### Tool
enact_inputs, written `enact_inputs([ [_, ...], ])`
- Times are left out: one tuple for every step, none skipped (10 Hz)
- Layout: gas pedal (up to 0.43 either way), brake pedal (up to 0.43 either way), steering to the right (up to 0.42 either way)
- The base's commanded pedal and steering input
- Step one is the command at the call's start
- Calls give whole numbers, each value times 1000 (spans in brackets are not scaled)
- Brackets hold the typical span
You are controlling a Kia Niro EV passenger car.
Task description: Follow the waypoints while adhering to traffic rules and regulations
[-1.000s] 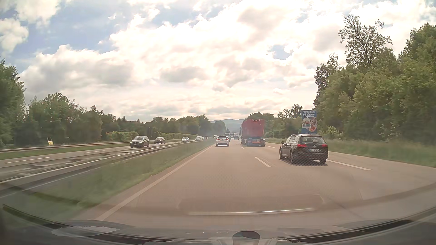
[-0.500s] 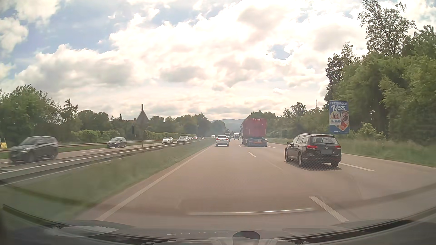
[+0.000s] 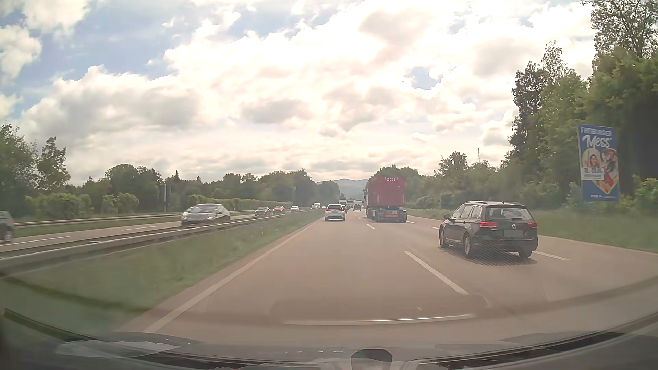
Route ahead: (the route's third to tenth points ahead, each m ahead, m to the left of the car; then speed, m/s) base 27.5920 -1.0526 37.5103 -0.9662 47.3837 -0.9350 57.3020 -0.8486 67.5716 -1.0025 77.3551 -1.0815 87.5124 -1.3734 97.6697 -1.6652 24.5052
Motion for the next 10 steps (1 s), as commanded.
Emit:
enact_inputs([
  [79, 0, 2],
  [87, 0, 1],
  [87, 0, 1],
  [98, 0, 1],
  [110, 0, 1],
  [110, 0, 1],
  [110, 0, 1],
  [110, 0, 1],
  [110, 0, 2],
  [110, 0, 2],
])
